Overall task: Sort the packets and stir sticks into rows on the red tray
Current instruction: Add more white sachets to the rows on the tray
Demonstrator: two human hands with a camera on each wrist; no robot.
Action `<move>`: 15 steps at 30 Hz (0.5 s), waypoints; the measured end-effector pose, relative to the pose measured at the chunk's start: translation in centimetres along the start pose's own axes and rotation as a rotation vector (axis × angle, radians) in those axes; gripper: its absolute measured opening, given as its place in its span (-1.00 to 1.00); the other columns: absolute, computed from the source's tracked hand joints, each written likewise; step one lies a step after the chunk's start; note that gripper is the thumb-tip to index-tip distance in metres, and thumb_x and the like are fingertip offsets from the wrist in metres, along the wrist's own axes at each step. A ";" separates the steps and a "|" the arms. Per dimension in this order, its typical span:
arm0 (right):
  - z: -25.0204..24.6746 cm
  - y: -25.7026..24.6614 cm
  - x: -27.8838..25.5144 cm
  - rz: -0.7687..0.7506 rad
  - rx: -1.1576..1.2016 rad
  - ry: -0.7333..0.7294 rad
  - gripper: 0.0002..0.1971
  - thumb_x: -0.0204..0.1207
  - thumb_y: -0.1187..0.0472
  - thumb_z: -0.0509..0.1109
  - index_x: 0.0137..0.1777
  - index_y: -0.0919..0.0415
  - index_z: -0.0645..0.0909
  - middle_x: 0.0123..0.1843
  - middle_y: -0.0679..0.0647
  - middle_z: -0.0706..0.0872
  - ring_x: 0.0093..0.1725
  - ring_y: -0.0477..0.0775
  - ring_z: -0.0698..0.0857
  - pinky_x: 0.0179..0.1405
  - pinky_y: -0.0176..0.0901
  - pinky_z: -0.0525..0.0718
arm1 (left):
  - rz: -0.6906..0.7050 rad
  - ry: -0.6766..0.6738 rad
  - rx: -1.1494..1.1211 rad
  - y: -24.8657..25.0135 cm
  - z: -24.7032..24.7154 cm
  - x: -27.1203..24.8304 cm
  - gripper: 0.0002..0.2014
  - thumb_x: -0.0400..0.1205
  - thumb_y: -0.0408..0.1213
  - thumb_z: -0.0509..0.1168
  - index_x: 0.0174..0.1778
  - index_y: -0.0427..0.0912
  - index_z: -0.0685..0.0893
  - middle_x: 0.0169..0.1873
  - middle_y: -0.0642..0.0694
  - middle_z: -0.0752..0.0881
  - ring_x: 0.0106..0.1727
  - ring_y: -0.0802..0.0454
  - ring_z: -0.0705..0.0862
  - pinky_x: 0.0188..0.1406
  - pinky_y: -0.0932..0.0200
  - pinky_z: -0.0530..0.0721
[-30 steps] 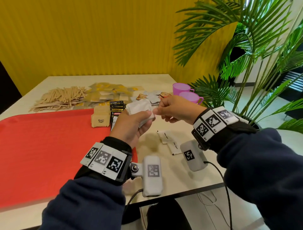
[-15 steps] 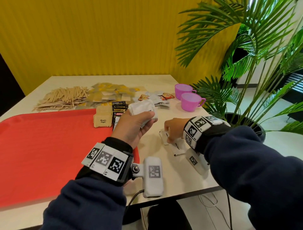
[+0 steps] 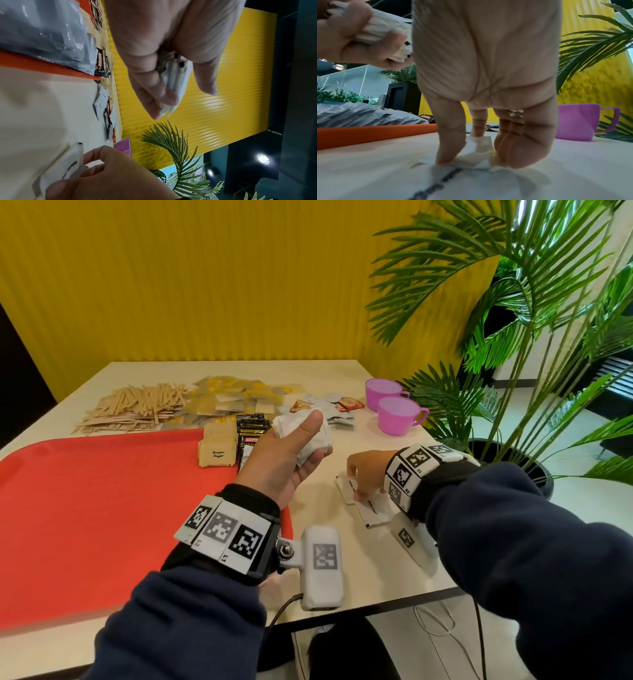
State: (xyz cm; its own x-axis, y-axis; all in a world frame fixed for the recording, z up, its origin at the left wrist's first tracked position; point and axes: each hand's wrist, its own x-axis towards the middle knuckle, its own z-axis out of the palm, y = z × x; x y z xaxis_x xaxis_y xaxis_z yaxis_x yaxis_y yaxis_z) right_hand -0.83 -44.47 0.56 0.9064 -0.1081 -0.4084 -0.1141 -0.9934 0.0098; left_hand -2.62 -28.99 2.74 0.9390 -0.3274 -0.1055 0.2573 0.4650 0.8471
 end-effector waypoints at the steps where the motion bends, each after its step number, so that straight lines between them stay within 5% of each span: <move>1: 0.0 0.0 0.0 -0.008 -0.030 0.007 -0.62 0.50 0.12 0.43 0.26 0.19 0.46 0.09 0.10 0.55 -0.07 0.04 0.51 -0.38 -0.34 0.38 | -0.002 0.001 -0.007 0.1 0.0 -0.1 -0.69 0.52 -0.18 0.39 0.15 -0.18 0.61 0.12 -0.25 0.69 -0.18 -0.07 0.75 -0.44 0.42 0.67; 4: 0.1 0.1 0.3 -0.034 -0.039 0.034 -0.69 0.47 0.15 0.46 0.06 0.17 0.39 0.03 0.07 0.53 -0.07 0.05 0.50 -0.40 -0.36 0.36 | -0.010 0.013 -0.028 0.4 0.0 -0.2 -0.59 0.53 -0.12 0.38 0.24 -0.23 0.60 0.12 -0.28 0.71 -0.26 -0.04 0.76 -0.48 0.41 0.68; 7: 0.2 0.1 0.3 -0.074 0.020 0.089 -0.69 0.45 0.23 0.47 0.08 0.15 0.39 0.01 0.07 0.52 -0.07 0.06 0.49 -0.45 -0.34 0.34 | -0.038 0.029 -0.053 0.7 -0.2 -0.1 -0.69 0.55 -0.06 0.35 0.09 -0.19 0.65 -0.02 -0.23 0.73 -0.27 -0.06 0.75 -0.53 0.41 0.68; 11: -1.1 0.7 0.0 -0.134 0.390 0.250 -0.63 0.45 0.34 0.43 0.17 0.13 0.38 -0.03 0.09 0.63 -0.11 0.08 0.58 -0.18 -0.14 0.60 | -0.057 0.034 -0.045 0.6 -0.3 0.0 -0.78 0.57 -0.08 0.34 -0.02 -0.16 0.65 -0.10 -0.20 0.73 -0.22 -0.11 0.73 -0.54 0.39 0.68; 15: -4.2 1.3 -2.3 -0.238 0.687 0.444 -0.80 0.46 0.37 0.43 -0.01 0.14 0.51 -0.27 -0.01 0.59 -0.39 -0.04 0.53 -0.48 -0.31 0.54 | -0.050 0.037 -0.024 0.3 -0.4 0.1 -0.74 0.57 -0.10 0.35 0.10 -0.17 0.65 -0.05 -0.19 0.74 -0.23 -0.07 0.72 -0.52 0.41 0.67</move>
State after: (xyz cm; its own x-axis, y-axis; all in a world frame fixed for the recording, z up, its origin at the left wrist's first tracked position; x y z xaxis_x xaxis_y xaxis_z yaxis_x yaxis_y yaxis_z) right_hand -1.37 -45.71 5.36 0.9966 -0.0464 0.0678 0.0084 -0.7633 -0.6460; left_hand -2.39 -28.53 2.83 0.9325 -0.3201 -0.1672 0.3092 0.4684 0.8277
